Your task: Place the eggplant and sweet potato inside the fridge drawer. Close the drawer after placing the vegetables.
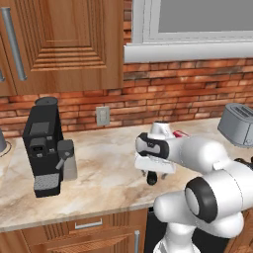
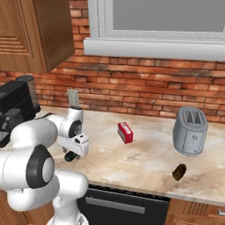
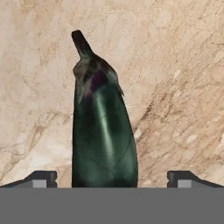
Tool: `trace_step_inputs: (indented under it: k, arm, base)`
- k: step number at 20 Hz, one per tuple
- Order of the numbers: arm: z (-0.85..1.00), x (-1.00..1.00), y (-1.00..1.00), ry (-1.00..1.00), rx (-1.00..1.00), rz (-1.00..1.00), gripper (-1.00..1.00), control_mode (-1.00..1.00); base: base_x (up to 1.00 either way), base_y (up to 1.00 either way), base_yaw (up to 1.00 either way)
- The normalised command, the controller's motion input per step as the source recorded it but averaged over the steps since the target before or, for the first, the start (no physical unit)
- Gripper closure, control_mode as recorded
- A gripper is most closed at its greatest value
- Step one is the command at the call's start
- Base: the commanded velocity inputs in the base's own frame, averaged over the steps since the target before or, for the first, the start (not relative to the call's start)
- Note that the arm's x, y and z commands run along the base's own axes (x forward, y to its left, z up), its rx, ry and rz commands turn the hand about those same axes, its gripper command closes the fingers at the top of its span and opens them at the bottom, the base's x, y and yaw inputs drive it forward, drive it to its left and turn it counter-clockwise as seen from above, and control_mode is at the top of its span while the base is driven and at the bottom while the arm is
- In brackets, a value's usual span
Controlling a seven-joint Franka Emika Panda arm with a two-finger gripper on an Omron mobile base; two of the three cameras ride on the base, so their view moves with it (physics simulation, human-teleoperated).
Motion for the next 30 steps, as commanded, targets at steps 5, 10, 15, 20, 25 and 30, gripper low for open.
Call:
trace_step_inputs:
  k: [5,10,15,20,25,30]
  arm:
    - [-0.15,0.07,0.14,0.1,0.0,-0.01,1.0,-1.0]
    - [-0.04,0.05,0.15,0.05,0.0,0.0,1.0,-1.0]
    - [0.0,0.01,0.0,0.01,-0.01,0.0,1.0,-1.0]
    - [0.46,-0.47,-0.2,-0.06,-0.05,-0.09,1.0,-1.0]
    - [0.98,-0.64,-0.56,-0.13,-0.05,-0.03,1.0,-1.0]
    - [0.81,-0.71,-0.48,-0.23,-0.06,-0.02,1.0,-1.0]
  base:
    - [0.0,0.0,0.0]
    - [0.0,0.0,0.0]
    - [0.0,0.0,0.0]
    - [0.0,0.0,0.0]
    - [0.0,0.0,0.0]
    - [0.0,0.0,0.0]
